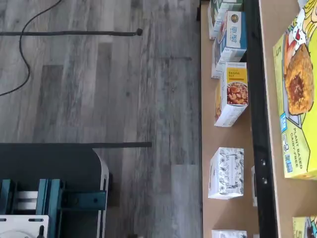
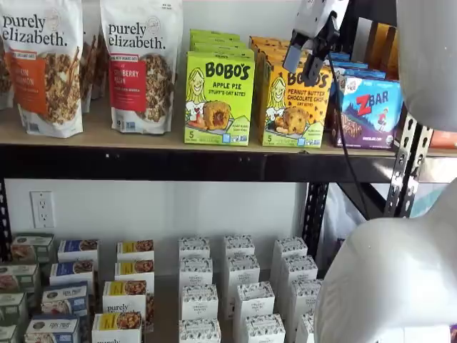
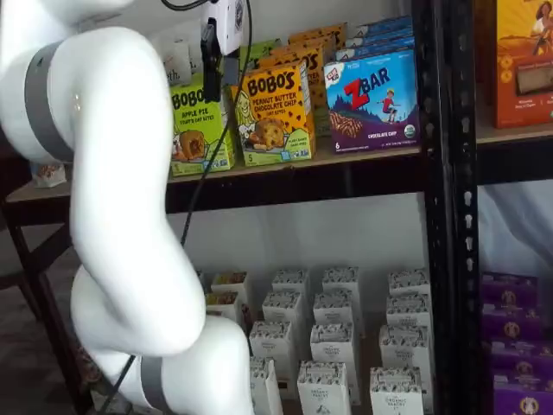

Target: Pick up the orange box on the top shelf, the fifth box from the left

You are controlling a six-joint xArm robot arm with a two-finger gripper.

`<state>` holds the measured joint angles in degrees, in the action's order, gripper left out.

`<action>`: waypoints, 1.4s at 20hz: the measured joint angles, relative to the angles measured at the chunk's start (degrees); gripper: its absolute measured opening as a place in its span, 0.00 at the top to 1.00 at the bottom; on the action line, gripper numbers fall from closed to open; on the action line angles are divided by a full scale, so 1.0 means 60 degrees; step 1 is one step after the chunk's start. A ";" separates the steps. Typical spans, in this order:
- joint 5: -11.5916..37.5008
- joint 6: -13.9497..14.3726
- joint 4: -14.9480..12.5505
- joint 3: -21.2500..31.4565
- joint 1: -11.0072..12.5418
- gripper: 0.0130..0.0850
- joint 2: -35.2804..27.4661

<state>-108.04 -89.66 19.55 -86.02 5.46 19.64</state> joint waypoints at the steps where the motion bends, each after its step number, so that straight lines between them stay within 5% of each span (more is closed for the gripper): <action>1: 0.0050 0.0053 -0.0153 0.0008 -0.0095 0.00 0.0013; 4: 0.0387 0.0541 -0.0687 0.0175 -0.0799 0.00 0.0111; 9: 0.0540 0.0776 -0.0305 0.0290 -0.0938 0.00 0.0171; 15: 0.0931 0.0561 0.0719 0.0217 -0.0379 0.00 0.0208; 28: 0.2589 -0.0365 0.1411 0.0310 0.0624 0.00 -0.0093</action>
<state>-92.50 -91.85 28.02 -84.16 9.20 19.08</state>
